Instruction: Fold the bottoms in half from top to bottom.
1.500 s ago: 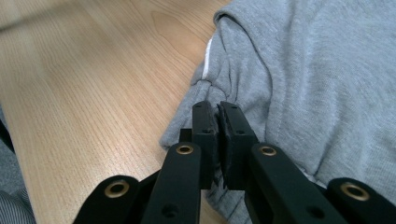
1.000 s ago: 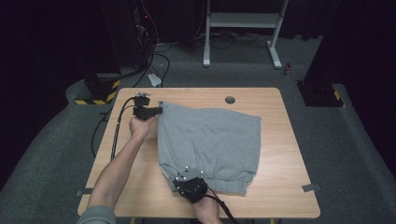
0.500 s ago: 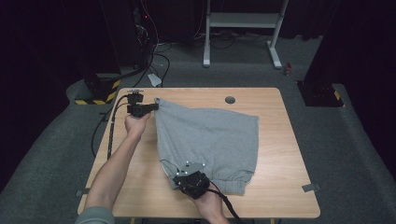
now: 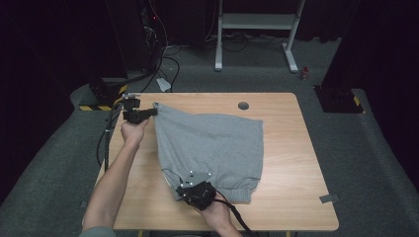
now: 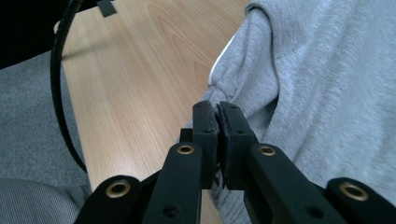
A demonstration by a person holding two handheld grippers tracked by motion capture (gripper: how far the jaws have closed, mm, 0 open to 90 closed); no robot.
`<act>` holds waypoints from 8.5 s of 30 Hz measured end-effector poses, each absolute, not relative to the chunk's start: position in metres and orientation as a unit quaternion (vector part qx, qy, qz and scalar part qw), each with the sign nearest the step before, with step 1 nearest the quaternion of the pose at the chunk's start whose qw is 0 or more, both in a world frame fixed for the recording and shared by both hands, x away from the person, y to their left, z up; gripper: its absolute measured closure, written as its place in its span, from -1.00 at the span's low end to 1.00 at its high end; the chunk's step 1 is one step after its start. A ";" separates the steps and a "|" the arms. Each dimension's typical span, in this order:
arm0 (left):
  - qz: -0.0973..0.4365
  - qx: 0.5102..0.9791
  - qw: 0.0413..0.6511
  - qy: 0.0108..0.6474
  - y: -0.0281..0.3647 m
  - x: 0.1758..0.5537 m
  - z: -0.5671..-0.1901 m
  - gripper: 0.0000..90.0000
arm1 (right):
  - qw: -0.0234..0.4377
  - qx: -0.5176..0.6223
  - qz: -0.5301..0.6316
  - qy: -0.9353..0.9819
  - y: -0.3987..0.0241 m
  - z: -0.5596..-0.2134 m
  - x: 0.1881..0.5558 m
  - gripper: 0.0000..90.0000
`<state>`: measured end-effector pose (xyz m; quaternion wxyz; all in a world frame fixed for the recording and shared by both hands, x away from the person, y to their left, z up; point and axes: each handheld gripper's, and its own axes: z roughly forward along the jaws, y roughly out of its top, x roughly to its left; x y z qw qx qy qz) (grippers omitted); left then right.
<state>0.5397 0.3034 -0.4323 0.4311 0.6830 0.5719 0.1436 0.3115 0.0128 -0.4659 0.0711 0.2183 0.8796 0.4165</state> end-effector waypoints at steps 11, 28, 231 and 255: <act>0.163 0.662 0.432 0.591 0.331 0.526 -0.409 0.93 | 0.050 0.200 0.449 0.869 0.016 -0.449 0.317 0.92; 0.166 0.685 0.445 0.552 0.272 0.543 -0.383 0.93 | 0.076 0.233 0.474 0.846 -0.034 -0.444 0.317 0.92; 0.166 0.839 0.370 0.364 0.129 0.386 -0.523 -0.02 | 0.201 0.409 0.307 0.836 -0.141 -0.509 0.382 0.49; 0.192 0.831 0.354 0.385 0.128 0.395 -0.517 -0.13 | 0.230 0.400 0.296 0.836 -0.125 -0.488 0.407 0.45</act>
